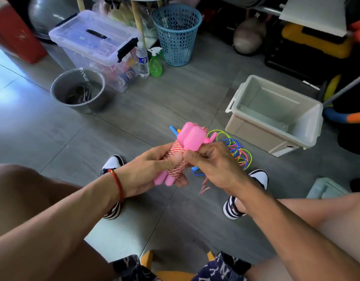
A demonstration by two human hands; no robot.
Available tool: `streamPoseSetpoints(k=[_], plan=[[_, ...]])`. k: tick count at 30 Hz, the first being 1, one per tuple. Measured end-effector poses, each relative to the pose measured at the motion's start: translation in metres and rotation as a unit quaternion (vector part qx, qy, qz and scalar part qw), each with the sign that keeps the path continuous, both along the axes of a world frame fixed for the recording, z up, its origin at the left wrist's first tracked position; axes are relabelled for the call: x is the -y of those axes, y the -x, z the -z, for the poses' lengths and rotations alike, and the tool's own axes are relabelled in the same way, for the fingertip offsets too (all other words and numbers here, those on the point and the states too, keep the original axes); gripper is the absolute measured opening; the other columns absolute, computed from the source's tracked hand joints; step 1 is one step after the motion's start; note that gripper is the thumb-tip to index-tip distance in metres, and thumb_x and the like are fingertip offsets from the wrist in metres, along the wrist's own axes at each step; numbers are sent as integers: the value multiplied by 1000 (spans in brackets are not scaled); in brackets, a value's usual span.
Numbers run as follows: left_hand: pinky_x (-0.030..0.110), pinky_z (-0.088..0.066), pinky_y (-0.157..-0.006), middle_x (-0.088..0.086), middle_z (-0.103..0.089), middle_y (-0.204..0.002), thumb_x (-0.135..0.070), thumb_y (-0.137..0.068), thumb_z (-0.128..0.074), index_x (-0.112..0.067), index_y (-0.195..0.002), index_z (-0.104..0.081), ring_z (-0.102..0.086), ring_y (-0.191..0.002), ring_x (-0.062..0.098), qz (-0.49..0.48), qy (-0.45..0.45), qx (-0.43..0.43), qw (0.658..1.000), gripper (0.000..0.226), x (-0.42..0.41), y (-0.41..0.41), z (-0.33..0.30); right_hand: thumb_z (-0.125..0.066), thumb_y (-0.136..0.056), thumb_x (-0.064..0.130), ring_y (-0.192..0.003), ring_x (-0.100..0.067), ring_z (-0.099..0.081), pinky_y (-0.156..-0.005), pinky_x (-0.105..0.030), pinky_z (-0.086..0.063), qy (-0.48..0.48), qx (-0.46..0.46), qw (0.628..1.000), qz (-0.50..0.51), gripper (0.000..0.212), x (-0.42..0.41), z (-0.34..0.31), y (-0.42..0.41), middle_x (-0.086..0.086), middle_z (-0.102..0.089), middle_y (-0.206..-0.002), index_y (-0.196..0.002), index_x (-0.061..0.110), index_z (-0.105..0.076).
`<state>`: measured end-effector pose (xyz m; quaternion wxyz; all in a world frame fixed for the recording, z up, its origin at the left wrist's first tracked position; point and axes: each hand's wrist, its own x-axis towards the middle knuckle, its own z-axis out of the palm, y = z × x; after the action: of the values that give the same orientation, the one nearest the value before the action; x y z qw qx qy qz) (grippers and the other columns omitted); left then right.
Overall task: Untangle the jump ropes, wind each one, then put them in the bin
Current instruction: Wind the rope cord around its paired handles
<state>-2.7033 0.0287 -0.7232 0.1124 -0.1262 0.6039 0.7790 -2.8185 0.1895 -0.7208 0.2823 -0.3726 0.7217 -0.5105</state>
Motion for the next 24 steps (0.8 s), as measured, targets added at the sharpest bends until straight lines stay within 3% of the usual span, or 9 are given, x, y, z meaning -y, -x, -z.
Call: streamPoseSetpoints(k=[3,5,7,10,13,16,19,22,24], plan=[[41,-43,-66,15,-65,-90,-15,-104,-54,7,-121,-53,-53,-60,20,-17,61,-37,997,28,1,2,5,-64,-97,20,-59,6,-54,-69,-15,-42,2,-3,1000,26,29,6,5,1,25,-63,-59,-77,38,-70],[35,-44,-60,20,-63,-93,-18,-103,-58,5,-117,-55,-54,-63,22,-46,96,-41,993,27,3,7,7,-65,-96,24,-49,-3,-38,-52,-17,-31,-2,-8,997,70,35,11,6,-2,17,-50,-46,-64,36,-66],[33,-45,-58,24,-60,-91,-23,-101,-60,2,-112,-57,-55,-64,24,-78,140,-43,986,28,3,12,11,-66,-95,33,-51,-9,-25,-48,-21,-22,-9,-40,993,106,42,15,11,-4,11,-34,-44,-53,35,-60],[30,-46,-54,16,-63,-86,-24,-100,-63,-4,-108,-61,-56,-60,23,-136,188,-33,972,21,2,17,20,-66,-94,42,-55,-12,-22,-52,-34,-23,-28,-16,985,168,45,25,19,-8,7,-29,-49,-54,23,-65],[24,-46,-54,0,-68,-80,-20,-99,-64,-14,-109,-64,-57,-58,17,-173,238,-23,955,11,7,19,26,-57,-90,60,-59,-26,-34,-54,-43,-35,-86,-12,982,167,65,34,22,-11,-25,-56,-67,-84,-3,-72],[28,-48,-57,-4,-67,-79,-34,-92,-68,-25,-112,-66,-58,-59,16,-192,278,-14,941,21,16,21,30,-52,-101,31,-62,-29,-46,-58,-40,-35,-132,-44,982,125,45,34,14,-4,-10,-47,-57,-89,-8,-70],[32,-50,-65,-11,-64,-75,-45,-87,-70,-31,-111,-65,-58,-64,14,-228,354,0,907,28,20,23,35,-41,-106,20,-99,-32,-60,-76,-39,-47,-171,-97,975,101,41,34,6,-5,-9,-63,-76,-89,4,-75],[23,-42,-65,-12,-62,-75,-38,-89,-73,-30,-116,-66,-57,-70,11,-269,425,11,864,29,18,24,35,-39,-106,21,-83,-29,-58,-69,-35,-42,-169,-86,976,111,42,37,5,-15,-4,-64,-75,-89,7,-75],[29,-45,-69,-10,-63,-78,-39,-87,-75,-32,-120,-66,-60,-77,19,-287,459,-16,841,35,13,24,32,-40,-100,25,-74,-35,-56,-65,-40,-45,-151,-73,977,129,44,41,4,-16,-12,-64,-72,-83,-2,-71]])
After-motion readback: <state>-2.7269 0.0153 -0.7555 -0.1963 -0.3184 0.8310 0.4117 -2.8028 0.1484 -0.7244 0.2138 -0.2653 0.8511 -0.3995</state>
